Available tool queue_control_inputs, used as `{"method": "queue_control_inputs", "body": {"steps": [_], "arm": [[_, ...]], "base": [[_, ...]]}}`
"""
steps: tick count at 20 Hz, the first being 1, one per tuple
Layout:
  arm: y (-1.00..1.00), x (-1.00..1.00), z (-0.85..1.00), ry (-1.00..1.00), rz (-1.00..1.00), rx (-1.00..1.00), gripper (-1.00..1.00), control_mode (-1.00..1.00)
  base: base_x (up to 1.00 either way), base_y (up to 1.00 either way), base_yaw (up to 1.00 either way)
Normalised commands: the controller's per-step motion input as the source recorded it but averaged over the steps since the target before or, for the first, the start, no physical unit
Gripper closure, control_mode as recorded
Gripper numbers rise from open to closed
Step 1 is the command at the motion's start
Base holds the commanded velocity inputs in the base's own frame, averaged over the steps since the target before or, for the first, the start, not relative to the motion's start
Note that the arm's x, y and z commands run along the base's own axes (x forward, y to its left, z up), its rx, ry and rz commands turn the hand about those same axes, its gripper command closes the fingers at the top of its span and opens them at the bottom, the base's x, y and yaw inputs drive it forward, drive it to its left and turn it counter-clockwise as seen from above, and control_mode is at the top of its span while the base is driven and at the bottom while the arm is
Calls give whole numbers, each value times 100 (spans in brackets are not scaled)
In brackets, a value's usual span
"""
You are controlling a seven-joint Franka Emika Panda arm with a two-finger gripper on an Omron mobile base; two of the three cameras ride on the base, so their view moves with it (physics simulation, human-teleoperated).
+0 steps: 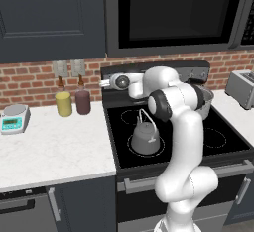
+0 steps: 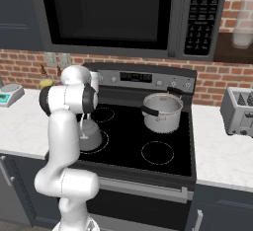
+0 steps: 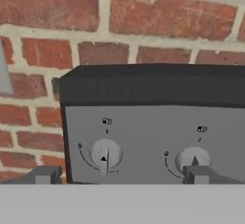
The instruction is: Pick the kettle from the counter and place it on a stove burner. Then turn the burner on.
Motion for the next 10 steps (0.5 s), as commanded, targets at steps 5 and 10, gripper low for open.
{"method": "queue_control_inputs", "body": {"steps": [5, 10], "arm": [[20, 11, 0, 0, -3, 0, -100, -100], [7, 0, 0, 0, -3, 0, -100, -100]], "base": [[0, 0, 0], [0, 0, 0]]}}
